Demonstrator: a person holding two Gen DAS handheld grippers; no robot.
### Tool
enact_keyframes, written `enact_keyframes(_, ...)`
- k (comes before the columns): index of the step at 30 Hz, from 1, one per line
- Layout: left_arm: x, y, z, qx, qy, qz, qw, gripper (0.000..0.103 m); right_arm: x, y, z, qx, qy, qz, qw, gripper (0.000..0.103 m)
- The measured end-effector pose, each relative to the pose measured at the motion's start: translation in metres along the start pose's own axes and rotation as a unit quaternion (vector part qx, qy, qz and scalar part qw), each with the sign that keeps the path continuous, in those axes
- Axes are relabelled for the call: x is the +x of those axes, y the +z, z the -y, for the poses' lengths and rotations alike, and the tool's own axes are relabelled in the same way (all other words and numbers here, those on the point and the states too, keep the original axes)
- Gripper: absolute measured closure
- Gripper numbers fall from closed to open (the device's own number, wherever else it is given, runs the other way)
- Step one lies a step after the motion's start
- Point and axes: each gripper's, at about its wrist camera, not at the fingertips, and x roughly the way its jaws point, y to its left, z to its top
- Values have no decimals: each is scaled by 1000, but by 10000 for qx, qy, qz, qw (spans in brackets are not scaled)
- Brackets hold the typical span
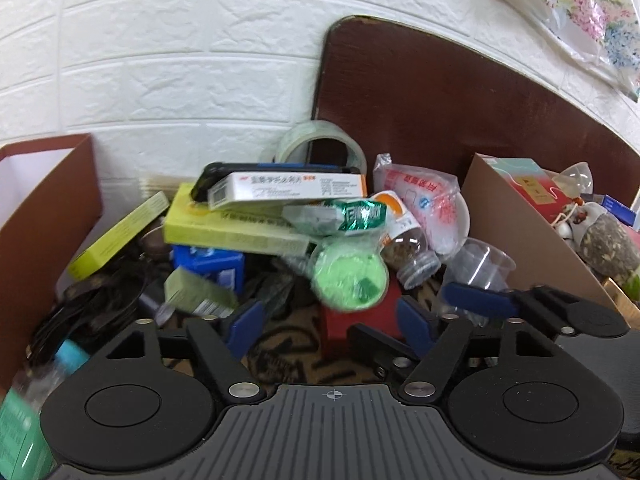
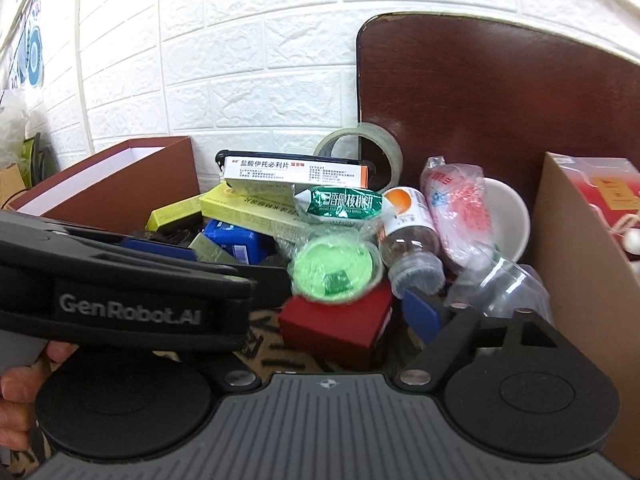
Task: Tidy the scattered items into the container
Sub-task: 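Reach the left tool down toward the plastic-wrapped green ball in the pile, then close the left tool on the green ball and lift it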
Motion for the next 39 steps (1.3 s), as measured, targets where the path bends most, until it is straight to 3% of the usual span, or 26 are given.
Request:
enact_keyframes(3,15,5,0,32,-18,-57,10000,27,12,2,5,89,96,-48,9999,40)
enact_keyframes(14,66,15,-7,-99,-223,-329,9992,29,43,3,17,245,80,-37,9997,43)
enact_keyframes(15,70,15,-8,-124,-274,-356,9989,34,45,4,17,254,82,-37,9996,43)
enact_keyframes(16,73,15,-9,-170,-342,-386,9985,47,48,5,17,255,96,-21,9996,43)
enact_keyframes(18,78,15,-11,-305,-371,-409,9980,56,51,5,16,227,102,25,9997,43)
enact_keyframes(20,78,13,-12,-338,-404,-391,9978,57,51,5,16,263,121,69,9996,45)
enact_keyframes(27,56,3,-1,-95,-388,-386,9985,58,28,-1,3,64,31,61,10000,46)
enact_keyframes(39,-23,-41,29,-262,-612,-444,9968,55,-59,-30,-22,73,3,-60,10000,47)
